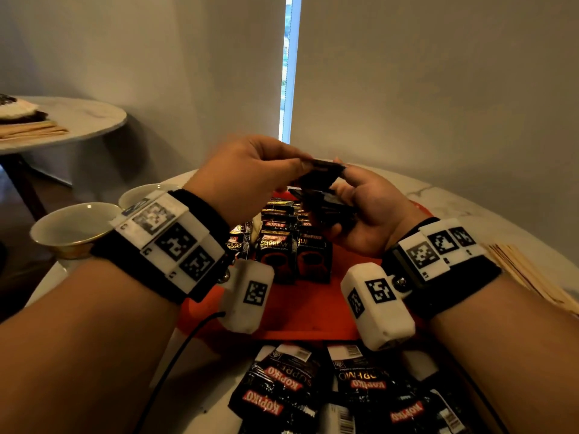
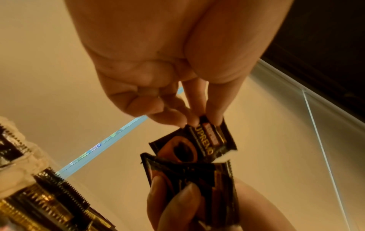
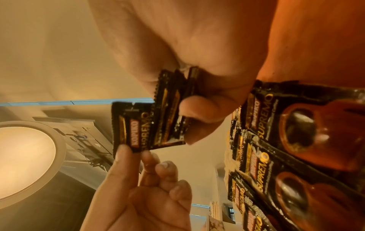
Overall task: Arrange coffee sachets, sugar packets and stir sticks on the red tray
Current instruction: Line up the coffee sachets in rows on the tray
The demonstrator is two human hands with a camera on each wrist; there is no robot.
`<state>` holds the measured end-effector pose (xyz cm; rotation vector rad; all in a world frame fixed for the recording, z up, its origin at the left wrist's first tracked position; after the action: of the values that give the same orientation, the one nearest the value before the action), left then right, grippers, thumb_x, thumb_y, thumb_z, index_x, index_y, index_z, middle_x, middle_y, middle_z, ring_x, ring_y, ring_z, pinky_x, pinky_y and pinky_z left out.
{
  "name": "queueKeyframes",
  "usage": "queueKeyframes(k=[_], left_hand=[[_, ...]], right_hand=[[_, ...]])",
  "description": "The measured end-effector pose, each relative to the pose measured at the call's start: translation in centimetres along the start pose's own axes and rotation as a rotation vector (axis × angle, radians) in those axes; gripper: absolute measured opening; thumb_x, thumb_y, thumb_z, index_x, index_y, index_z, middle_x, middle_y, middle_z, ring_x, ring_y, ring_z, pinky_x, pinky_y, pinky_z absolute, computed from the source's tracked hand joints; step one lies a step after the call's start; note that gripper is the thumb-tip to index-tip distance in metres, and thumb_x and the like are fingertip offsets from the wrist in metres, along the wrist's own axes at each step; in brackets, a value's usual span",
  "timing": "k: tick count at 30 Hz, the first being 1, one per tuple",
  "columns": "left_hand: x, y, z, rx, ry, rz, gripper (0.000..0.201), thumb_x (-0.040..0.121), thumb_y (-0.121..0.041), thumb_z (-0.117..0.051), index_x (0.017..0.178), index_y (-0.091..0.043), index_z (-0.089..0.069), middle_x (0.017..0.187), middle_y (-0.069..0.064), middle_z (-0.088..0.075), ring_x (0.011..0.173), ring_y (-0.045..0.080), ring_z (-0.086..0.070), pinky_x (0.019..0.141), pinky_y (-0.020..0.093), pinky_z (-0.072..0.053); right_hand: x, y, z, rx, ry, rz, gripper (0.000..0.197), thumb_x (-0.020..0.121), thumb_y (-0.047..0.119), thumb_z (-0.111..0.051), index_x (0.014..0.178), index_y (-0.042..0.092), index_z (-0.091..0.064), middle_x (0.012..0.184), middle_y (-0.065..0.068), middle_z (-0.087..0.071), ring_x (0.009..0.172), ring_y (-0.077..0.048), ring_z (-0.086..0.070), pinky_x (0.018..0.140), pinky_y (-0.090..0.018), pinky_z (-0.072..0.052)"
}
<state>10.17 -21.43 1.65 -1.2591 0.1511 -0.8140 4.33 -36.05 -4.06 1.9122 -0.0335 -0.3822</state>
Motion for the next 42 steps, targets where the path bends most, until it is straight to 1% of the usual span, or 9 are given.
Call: queueKeyframes(k=[6,13,16,19,23,29,32,37,42], left_hand=[[0.3,0.7,2.0,-0.157,-0.226,0.050,0.009,0.095,-0.027,-0.064,0.087,-0.027,-0.069,0.078,-0.006,-0.066,0.065,0.007,-0.057,0.055,0.024,-0.046],[0.8,2.2,2.4,-0.255,-0.267,0.183,0.012,0.094,-0.026,-0.066,0.083,-0.023,-0.064,0.091,0.002,-0.066,0.068,0.012,-0.055,0.052,0.028,-0.045],[0.8,2.3,2.0,-0.245,-0.196,0.213,0.011,0.096,-0.022,-0.064,0.085,-0.018,-0.064,0.090,0.005,-0.066,0.065,0.012,-0.055,0.052,0.028,-0.045],[0.6,2.3,1.7,-0.219,-0.155,0.230,0.006,0.096,-0.019,-0.063,0.093,-0.015,-0.067,0.087,0.003,-0.066,0.064,0.012,-0.054,0.050,0.025,-0.044],[0.5,2.3,1.4,-0.213,-0.125,0.250,0.006,0.093,-0.011,-0.065,0.095,-0.016,-0.068,0.082,0.000,-0.067,0.059,0.010,-0.055,0.048,0.024,-0.041],[0.3,1.1,2.0,-0.071,-0.166,0.161,0.018,0.089,-0.017,-0.071,0.107,-0.018,-0.069,0.086,-0.003,-0.066,0.044,-0.002,-0.049,0.043,0.015,-0.040],[0.2,-0.1,2.2,-0.038,-0.174,0.117,0.011,0.093,-0.019,-0.067,0.103,-0.019,-0.071,0.083,0.000,-0.067,0.046,0.003,-0.052,0.047,0.020,-0.042],[-0.3,0.3,1.3,0.098,-0.018,0.218,0.014,0.098,-0.014,-0.058,0.102,-0.018,-0.072,0.078,0.010,-0.074,0.059,0.013,-0.067,0.049,0.023,-0.053],[-0.1,1.0,1.7,0.195,-0.039,0.239,0.013,0.098,-0.018,-0.059,0.093,-0.023,-0.071,0.069,0.001,-0.068,0.046,0.003,-0.057,0.041,0.016,-0.044]], right_hand=[[-0.1,0.2,0.6,0.007,-0.038,0.038,0.030,0.103,0.033,-0.045,0.103,0.008,-0.061,0.082,-0.008,-0.068,0.059,-0.015,-0.065,0.039,-0.018,-0.041],[-1.0,2.1,1.4,0.102,0.013,0.263,0.013,0.096,0.010,-0.051,0.094,0.003,-0.061,0.071,-0.006,-0.067,0.055,-0.015,-0.065,0.046,-0.022,-0.051],[-1.4,2.1,0.1,0.070,0.148,0.284,0.039,0.088,0.011,-0.057,0.123,-0.007,-0.057,0.097,-0.016,-0.067,0.081,-0.026,-0.069,0.073,-0.035,-0.060],[-1.2,1.7,-0.6,-0.026,0.171,0.287,0.057,0.088,0.005,-0.058,0.140,-0.013,-0.043,0.121,-0.028,-0.057,0.109,-0.039,-0.059,0.099,-0.048,-0.049],[-0.8,1.7,-0.4,-0.088,0.113,0.344,0.037,0.092,-0.004,-0.052,0.129,-0.011,-0.054,0.104,-0.021,-0.067,0.088,-0.031,-0.068,0.082,-0.039,-0.059],[-0.7,1.8,-0.4,-0.201,0.058,0.376,0.027,0.090,-0.009,-0.053,0.113,-0.002,-0.066,0.099,-0.020,-0.070,0.082,-0.029,-0.071,0.076,-0.037,-0.060],[-0.8,1.7,-0.8,-0.230,0.082,0.374,0.034,0.089,-0.011,-0.053,0.121,-0.006,-0.062,0.101,-0.021,-0.069,0.082,-0.029,-0.070,0.075,-0.036,-0.061],[-0.6,1.6,-1.4,-0.322,0.099,0.405,0.028,0.080,-0.004,-0.065,0.108,-0.001,-0.068,0.098,-0.019,-0.071,0.088,-0.032,-0.069,0.087,-0.043,-0.057],[-0.6,1.2,-1.3,-0.274,0.133,0.373,0.038,0.081,-0.006,-0.063,0.119,-0.009,-0.062,0.102,-0.023,-0.068,0.088,-0.035,-0.067,0.085,-0.043,-0.058]])
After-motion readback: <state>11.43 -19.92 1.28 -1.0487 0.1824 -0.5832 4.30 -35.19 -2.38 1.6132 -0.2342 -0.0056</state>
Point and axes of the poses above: each hand's wrist, its own x-axis towards the middle knuckle, its own z-axis out of the back of the hand, y = z × x, the point moved 5 cm from there along x, towards the middle knuckle
